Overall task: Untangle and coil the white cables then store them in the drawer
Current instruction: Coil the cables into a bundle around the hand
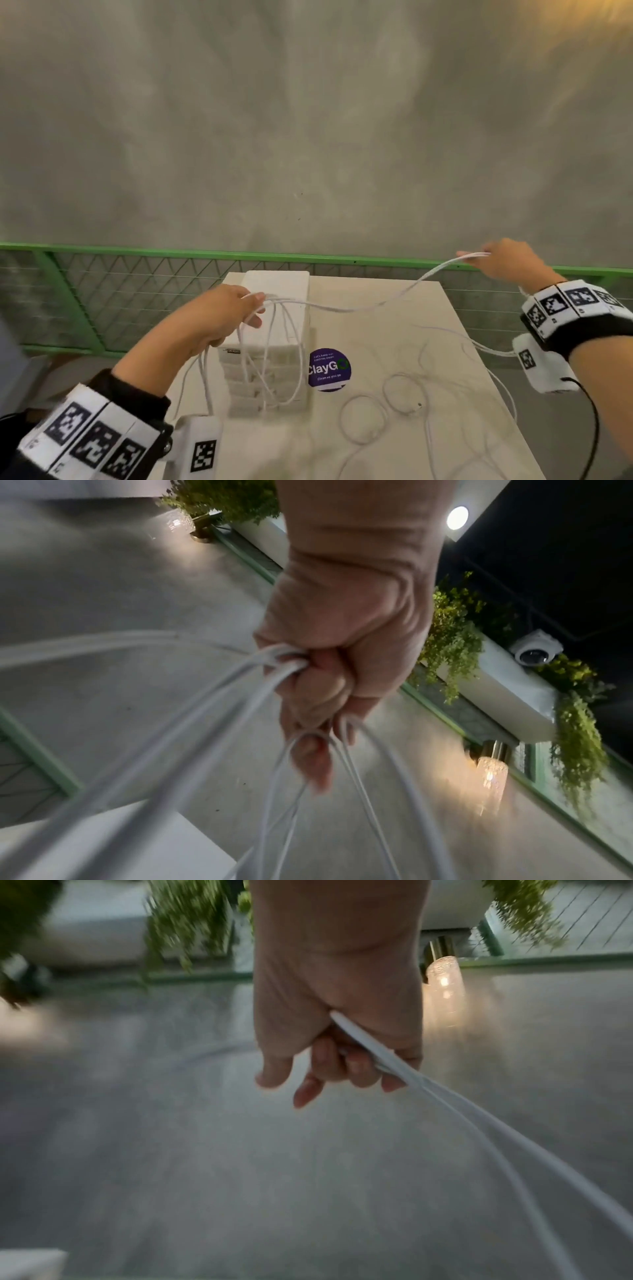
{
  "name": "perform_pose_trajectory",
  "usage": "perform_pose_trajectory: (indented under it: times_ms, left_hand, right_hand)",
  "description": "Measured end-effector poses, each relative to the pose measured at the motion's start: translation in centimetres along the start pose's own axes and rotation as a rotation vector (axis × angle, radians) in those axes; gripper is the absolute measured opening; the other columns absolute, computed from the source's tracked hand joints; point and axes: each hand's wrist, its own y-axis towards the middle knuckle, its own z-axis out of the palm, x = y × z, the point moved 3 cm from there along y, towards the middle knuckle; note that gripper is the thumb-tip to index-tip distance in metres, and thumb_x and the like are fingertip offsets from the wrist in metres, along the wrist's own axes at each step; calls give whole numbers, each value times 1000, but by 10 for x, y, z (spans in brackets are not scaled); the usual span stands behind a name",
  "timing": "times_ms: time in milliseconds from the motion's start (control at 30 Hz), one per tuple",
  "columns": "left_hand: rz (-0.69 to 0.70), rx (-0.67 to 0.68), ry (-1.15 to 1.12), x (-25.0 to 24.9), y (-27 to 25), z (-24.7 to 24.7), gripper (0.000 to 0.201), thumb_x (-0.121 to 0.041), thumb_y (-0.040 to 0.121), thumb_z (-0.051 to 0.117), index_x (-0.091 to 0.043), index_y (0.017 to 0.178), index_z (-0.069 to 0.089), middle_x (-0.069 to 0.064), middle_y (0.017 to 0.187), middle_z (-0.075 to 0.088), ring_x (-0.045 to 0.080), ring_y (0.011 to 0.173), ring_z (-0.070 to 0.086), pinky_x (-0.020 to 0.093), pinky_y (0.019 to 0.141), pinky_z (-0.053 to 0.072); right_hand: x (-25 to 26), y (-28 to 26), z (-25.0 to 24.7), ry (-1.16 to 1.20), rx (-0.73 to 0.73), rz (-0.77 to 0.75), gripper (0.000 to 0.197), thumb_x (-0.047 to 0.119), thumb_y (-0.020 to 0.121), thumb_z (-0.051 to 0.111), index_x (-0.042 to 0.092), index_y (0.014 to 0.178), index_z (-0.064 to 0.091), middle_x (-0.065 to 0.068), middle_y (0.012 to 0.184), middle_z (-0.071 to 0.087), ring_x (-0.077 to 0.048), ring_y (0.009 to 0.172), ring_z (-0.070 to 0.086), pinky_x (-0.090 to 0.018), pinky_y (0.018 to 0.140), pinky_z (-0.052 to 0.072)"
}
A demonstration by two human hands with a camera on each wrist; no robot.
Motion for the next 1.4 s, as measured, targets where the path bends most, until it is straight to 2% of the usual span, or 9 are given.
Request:
perform_pose_trajectory:
  times_ms: [100, 267, 433, 567, 700, 867, 1033, 1233, 1400]
  left_hand:
    - [8, -47, 95, -1, 5, 3, 33, -40, 97, 37, -19, 99, 63, 1, 88, 59, 11, 36, 23, 20, 39, 24]
    - [11, -50, -397, -24, 5, 22, 32, -38, 97, 40, -15, 88, 61, -12, 90, 68, 12, 45, 20, 23, 45, 23]
    - [219, 88, -327, -49, -4, 80, 35, -43, 96, 37, -17, 88, 59, 1, 86, 67, 8, 41, 33, 20, 41, 27]
    - [157, 32, -265, -35, -1, 79, 35, -46, 92, 45, -19, 73, 57, -3, 60, 43, 10, 44, 30, 20, 40, 24]
    - [77, -17, -316, -16, 4, 54, 32, -43, 91, 50, -16, 76, 61, -1, 60, 37, 12, 46, 22, 21, 43, 20]
    - [61, -101, -336, -12, 8, 34, 31, -38, 92, 52, -13, 75, 59, 0, 59, 32, 13, 46, 22, 22, 44, 18]
    - [36, -174, -419, -4, 12, 2, 29, -33, 91, 55, -10, 74, 57, -2, 53, 24, 11, 35, 17, 21, 37, 16]
    - [35, -300, -469, 9, 13, -21, 31, -35, 90, 56, -9, 72, 59, 2, 52, 25, 15, 41, 17, 24, 46, 15]
    - [13, -295, -471, 21, 7, -32, 30, -34, 92, 53, -10, 75, 60, 2, 53, 28, 13, 34, 19, 19, 40, 16]
  right_hand:
    - [40, -16, 1, -110, 127, -224, 36, 48, 90, 47, 20, 68, 54, -11, 89, 64, -26, 81, 54, -29, 70, 40]
    - [121, -81, 1, -117, 351, -587, 33, 42, 92, 46, 27, 62, 47, 15, 67, 48, -14, 78, 48, -18, 55, 32]
    - [174, -106, 10, 67, 242, -780, 25, 36, 88, 53, 12, 83, 62, -5, 87, 64, -18, 78, 50, -27, 64, 33]
    - [153, -84, 23, 252, 245, -643, 24, 36, 77, 70, 18, 92, 65, 13, 74, 53, -10, 74, 49, -23, 62, 38]
    - [103, -55, 42, 330, 194, -468, 12, 34, 77, 70, 26, 79, 61, 5, 79, 58, -17, 77, 55, -22, 59, 39]
    - [70, -31, 67, 115, 120, -381, 16, 45, 79, 63, 30, 79, 57, 12, 67, 48, -18, 76, 52, -30, 74, 33]
    - [23, -21, 76, 146, 86, -197, 31, 47, 86, 54, 19, 93, 68, -3, 83, 61, -27, 91, 58, -33, 78, 40]
    - [-13, -24, 84, -258, 89, -32, 42, 57, 89, 38, 23, 70, 55, 2, 76, 60, -19, 89, 60, -37, 96, 33]
    - [-55, -32, 95, -284, 219, 160, 50, 61, 87, 39, 20, 95, 66, -4, 101, 63, -22, 104, 55, -42, 102, 38]
